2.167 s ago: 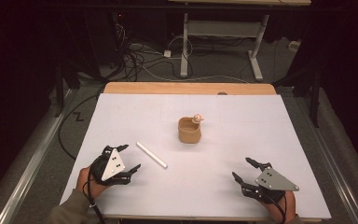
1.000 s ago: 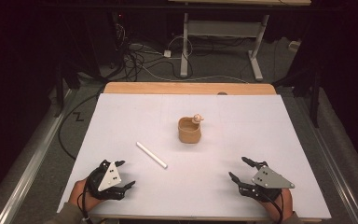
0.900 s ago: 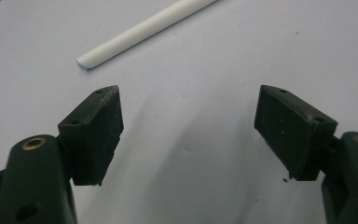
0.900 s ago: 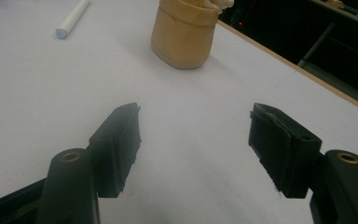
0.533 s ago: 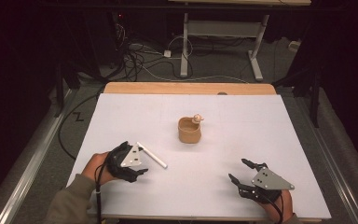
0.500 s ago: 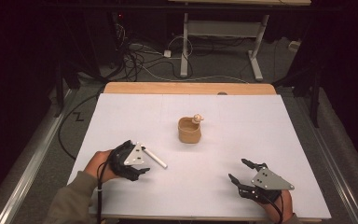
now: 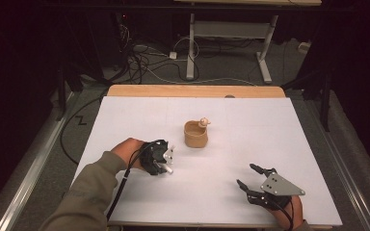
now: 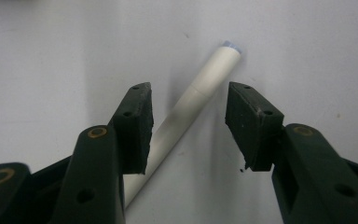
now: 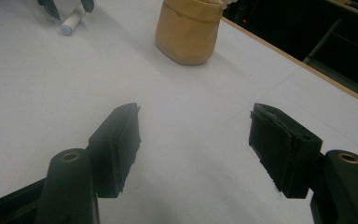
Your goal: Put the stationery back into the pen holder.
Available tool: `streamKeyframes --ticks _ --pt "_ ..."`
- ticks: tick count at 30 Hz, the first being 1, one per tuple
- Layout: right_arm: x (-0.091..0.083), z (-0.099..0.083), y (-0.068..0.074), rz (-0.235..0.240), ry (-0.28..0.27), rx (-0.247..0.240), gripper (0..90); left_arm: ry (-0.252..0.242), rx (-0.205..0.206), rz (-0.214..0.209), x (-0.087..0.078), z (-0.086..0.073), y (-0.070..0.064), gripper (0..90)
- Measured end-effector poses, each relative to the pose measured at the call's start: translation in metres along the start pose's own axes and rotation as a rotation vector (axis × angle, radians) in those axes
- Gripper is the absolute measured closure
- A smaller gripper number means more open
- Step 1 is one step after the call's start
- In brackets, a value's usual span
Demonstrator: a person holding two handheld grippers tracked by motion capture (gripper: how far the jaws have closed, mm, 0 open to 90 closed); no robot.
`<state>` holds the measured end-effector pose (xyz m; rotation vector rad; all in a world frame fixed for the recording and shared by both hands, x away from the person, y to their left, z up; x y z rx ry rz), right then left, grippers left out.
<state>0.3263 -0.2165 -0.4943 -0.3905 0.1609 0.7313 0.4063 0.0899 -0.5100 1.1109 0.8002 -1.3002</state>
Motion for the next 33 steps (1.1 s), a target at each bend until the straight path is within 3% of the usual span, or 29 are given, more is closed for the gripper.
streamKeyframes --ticks 2,4,9,11,17,21,27,33 --pt "0.000 0.000 0.000 0.001 0.000 -0.002 33.4 0.024 0.026 -0.016 0.004 0.001 0.000 55.3" --pt "0.000 0.000 0.000 0.003 0.000 -0.002 33.4 0.048 0.080 -0.029 0.003 0.003 0.001 56.0" --pt "0.000 0.000 0.000 0.004 0.000 -0.002 33.4 0.062 0.160 -0.067 0.004 0.005 -0.003 66.9" --pt "0.000 0.000 0.001 0.006 0.000 -0.004 33.5 0.062 0.180 -0.085 0.005 0.005 -0.004 73.7" --pt "0.000 0.001 0.001 0.007 -0.004 -0.005 33.4 0.049 0.233 -0.073 0.004 0.004 -0.005 75.4" --pt "-0.001 0.001 0.001 0.007 -0.006 -0.006 33.4 0.061 0.251 -0.006 0.001 0.004 -0.001 75.6" --pt "-0.002 0.002 0.000 -0.001 -0.009 -0.004 33.5 -0.008 0.236 0.108 -0.013 0.005 0.004 75.7" --pt "-0.002 0.003 0.000 -0.003 -0.012 -0.007 33.5 -0.144 0.154 0.232 -0.034 0.004 0.005 75.7"
Point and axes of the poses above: each handheld gripper's, and its own axes: x roughly forward along the jaws, z roughly out of its top, y roughly to its left, the point moved 7 cm from there along x, roughly forward along the jaws, and after that the axes turned 9 degrees about -y, right-handed, at the moved point
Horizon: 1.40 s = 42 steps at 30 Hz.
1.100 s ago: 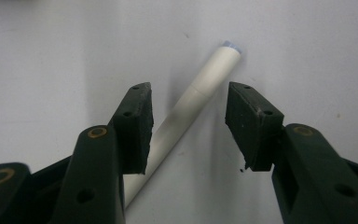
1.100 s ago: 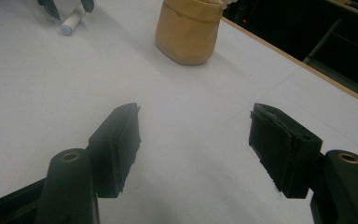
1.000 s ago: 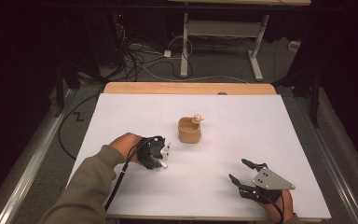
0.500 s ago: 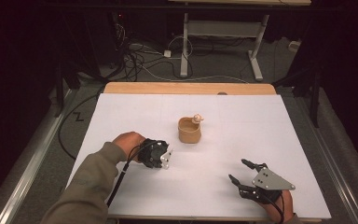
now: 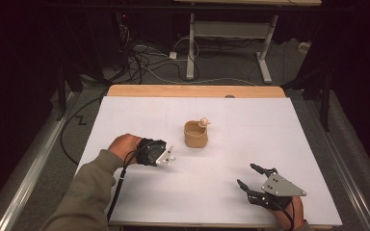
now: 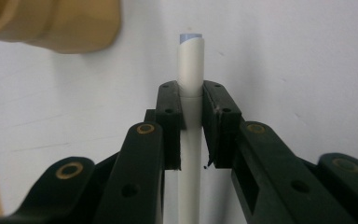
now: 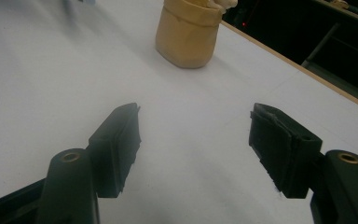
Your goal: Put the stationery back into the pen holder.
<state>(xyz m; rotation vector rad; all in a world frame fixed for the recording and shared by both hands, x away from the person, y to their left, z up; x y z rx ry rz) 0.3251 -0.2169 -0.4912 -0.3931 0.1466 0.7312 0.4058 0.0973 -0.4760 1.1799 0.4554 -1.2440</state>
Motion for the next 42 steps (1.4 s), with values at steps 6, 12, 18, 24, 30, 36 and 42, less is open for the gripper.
streamKeyframes --ticks 6,12,18,24,30,36,42 --pt "0.000 0.000 0.000 -0.003 0.000 0.000 33.5 -0.133 -0.078 0.136 -0.026 0.003 0.004 75.7" --pt "0.000 0.001 0.000 -0.005 -0.003 -0.002 33.5 -0.271 -0.197 0.248 -0.041 0.005 0.007 75.7" --pt "-0.001 0.001 -0.001 -0.008 -0.005 -0.003 33.5 -0.371 -0.274 0.340 -0.049 0.006 0.008 75.7" --pt "-0.001 0.001 -0.001 -0.011 -0.007 -0.003 33.5 -0.471 -0.380 0.427 -0.054 0.002 0.010 75.7" --pt "-0.001 0.001 -0.001 -0.012 -0.006 -0.003 33.5 -0.599 -0.522 0.495 -0.059 -0.005 0.013 75.7" --pt "-0.001 0.001 -0.001 -0.011 -0.006 -0.004 33.5 -0.706 -0.656 0.559 -0.058 -0.008 0.020 75.7" --pt "-0.001 0.001 -0.001 -0.011 -0.006 -0.002 33.5 -0.756 -0.704 0.587 -0.057 -0.002 0.029 75.7"
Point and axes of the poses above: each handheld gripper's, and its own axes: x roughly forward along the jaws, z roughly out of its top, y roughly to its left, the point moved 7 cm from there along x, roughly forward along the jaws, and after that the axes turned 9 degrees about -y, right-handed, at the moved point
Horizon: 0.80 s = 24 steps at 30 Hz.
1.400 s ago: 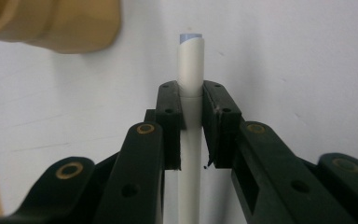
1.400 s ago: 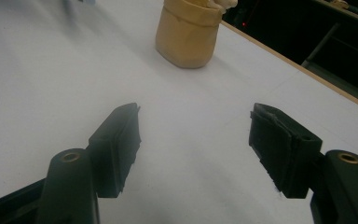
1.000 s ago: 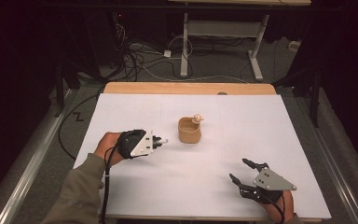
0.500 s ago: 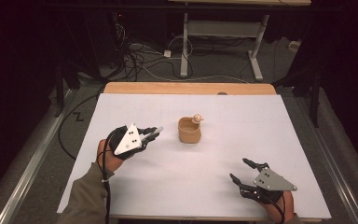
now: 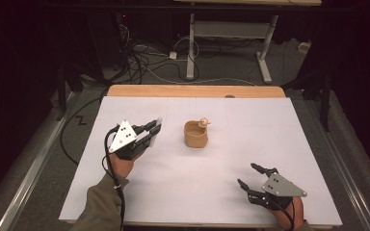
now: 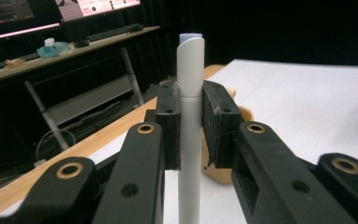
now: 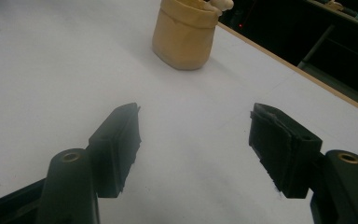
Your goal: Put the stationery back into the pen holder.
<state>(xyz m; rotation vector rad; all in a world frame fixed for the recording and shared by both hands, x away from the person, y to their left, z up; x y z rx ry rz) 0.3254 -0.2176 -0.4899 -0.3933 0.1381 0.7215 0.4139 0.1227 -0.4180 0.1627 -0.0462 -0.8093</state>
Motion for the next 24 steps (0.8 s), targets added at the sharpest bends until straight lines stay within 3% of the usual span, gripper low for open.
streamKeyframes --ticks 5,7,17,19,24 --pt "0.000 0.000 0.000 0.000 -0.001 0.001 33.5 -0.047 -0.048 0.001 0.011 0.010 0.000 75.7" --pt "0.000 0.000 -0.001 -0.002 -0.002 0.003 33.5 -0.066 -0.046 0.016 0.016 0.014 0.001 75.7" --pt "-0.001 0.000 -0.001 -0.003 -0.002 0.006 33.5 -0.118 -0.062 -0.002 0.045 0.037 -0.003 75.7" --pt "-0.001 0.000 -0.001 -0.003 -0.005 0.004 33.5 -0.124 -0.084 -0.022 0.051 0.041 -0.006 75.7" --pt "-0.001 0.001 -0.002 -0.004 -0.009 0.005 33.5 -0.120 -0.078 -0.044 0.068 0.045 -0.014 75.7"
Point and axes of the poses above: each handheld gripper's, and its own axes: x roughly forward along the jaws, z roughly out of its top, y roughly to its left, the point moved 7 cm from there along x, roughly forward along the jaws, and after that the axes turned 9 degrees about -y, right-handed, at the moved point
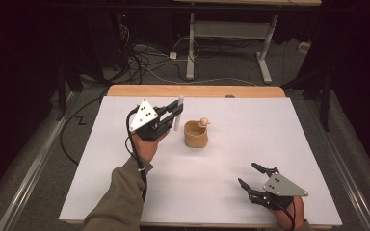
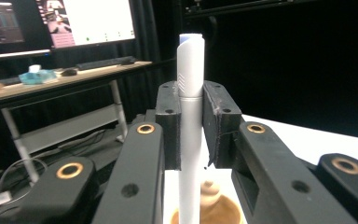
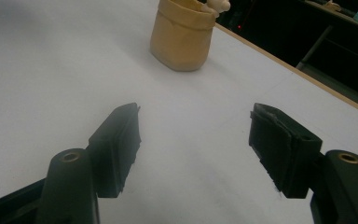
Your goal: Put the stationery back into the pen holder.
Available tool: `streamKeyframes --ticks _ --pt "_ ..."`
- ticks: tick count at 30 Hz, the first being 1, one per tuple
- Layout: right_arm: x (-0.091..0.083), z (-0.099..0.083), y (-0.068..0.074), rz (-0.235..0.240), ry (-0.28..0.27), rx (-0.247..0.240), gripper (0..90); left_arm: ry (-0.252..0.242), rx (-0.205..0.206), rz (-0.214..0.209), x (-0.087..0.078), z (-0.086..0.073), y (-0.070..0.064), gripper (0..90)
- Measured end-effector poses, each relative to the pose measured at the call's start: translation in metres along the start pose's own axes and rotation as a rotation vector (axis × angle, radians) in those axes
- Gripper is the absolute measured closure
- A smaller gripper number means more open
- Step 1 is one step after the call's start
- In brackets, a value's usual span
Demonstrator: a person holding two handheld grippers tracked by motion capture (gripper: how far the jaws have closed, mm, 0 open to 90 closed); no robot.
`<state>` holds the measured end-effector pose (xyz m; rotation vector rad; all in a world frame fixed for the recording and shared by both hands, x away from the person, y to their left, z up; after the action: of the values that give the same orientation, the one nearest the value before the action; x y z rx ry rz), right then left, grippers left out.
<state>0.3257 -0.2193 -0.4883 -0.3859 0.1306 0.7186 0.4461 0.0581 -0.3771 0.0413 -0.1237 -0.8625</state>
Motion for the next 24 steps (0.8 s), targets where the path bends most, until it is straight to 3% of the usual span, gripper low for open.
streamKeyframes --ticks 14,24 --pt "-0.002 0.002 -0.002 -0.002 -0.013 0.002 33.6 -0.006 -0.028 -0.055 0.034 -0.007 -0.016 75.7" --pt "-0.001 0.001 -0.002 0.000 -0.008 0.001 33.5 0.014 -0.046 -0.066 0.046 -0.020 -0.018 75.6"
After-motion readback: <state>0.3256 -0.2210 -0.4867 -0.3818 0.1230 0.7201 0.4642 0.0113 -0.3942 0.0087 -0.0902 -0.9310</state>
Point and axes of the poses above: each handheld gripper's, and its own axes: x roughly forward along the jaws, z roughly out of its top, y roughly to its left, the point moved 7 cm from there along x, roughly forward along the jaws, and after that the axes turned 9 degrees about -y, right-handed, at the moved point
